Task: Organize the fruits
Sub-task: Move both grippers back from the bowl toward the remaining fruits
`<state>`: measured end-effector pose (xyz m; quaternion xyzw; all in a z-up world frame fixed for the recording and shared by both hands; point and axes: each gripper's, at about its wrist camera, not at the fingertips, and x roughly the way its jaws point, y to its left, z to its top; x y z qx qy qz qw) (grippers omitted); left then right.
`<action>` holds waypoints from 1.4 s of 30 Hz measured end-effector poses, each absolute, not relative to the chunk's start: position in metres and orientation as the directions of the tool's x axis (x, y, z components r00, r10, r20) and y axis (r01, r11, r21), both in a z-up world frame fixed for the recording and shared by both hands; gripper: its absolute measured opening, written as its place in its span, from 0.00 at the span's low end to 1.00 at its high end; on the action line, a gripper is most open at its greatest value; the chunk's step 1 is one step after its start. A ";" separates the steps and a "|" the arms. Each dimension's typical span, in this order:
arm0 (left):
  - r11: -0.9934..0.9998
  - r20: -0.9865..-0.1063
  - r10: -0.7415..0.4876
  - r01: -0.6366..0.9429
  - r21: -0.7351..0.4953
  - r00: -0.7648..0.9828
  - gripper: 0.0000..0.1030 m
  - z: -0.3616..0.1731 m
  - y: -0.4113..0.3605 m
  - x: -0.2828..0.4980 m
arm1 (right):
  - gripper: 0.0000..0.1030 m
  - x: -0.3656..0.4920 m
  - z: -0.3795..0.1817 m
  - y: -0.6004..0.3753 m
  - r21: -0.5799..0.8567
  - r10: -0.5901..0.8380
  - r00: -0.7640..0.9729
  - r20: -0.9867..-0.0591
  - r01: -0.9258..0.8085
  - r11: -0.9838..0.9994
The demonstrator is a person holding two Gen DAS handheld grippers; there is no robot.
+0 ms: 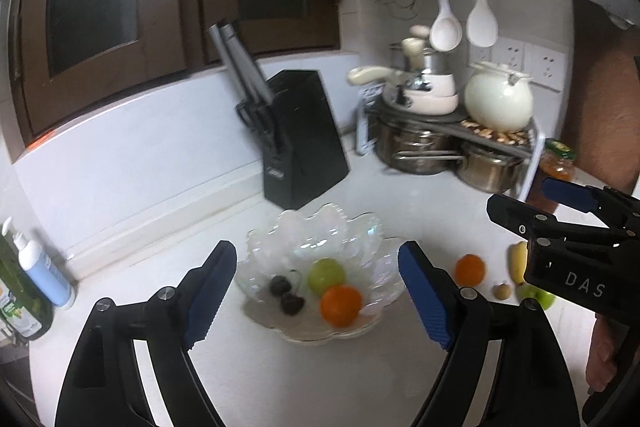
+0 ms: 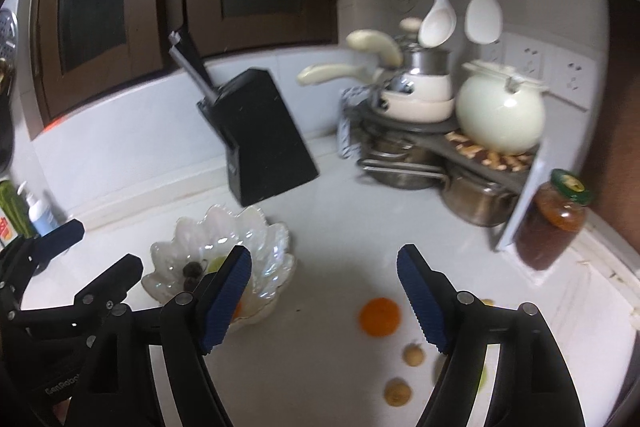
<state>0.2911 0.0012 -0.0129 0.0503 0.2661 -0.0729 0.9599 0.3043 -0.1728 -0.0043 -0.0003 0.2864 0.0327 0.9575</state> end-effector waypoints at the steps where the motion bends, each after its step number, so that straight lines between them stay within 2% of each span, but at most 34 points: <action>1: 0.983 -0.515 -0.126 0.178 0.053 0.848 0.81 -0.011 -0.002 0.290 | 0.74 0.300 -0.002 -0.177 0.016 0.050 0.840 -0.540 -0.049 0.999; 7: 0.969 -0.492 -0.187 0.243 0.051 0.850 0.81 -0.002 -0.026 0.282 | 0.74 0.279 0.009 -0.203 0.027 -0.017 0.867 -0.499 0.035 0.999; 22: 0.925 -0.428 -0.277 0.359 0.124 0.860 0.82 0.005 -0.095 0.258 | 0.74 0.239 0.007 -0.276 0.057 -0.170 0.855 -0.490 0.226 0.972; 34: 0.898 -0.463 -0.325 0.423 0.123 0.825 0.82 -0.013 -0.131 0.251 | 0.74 0.220 -0.008 -0.313 0.047 -0.215 0.823 -0.526 0.281 0.958; 42: 0.889 -0.501 -0.331 0.442 0.118 0.799 0.82 -0.034 -0.142 0.251 | 0.74 0.223 -0.029 -0.326 0.060 -0.177 0.799 -0.574 0.257 0.964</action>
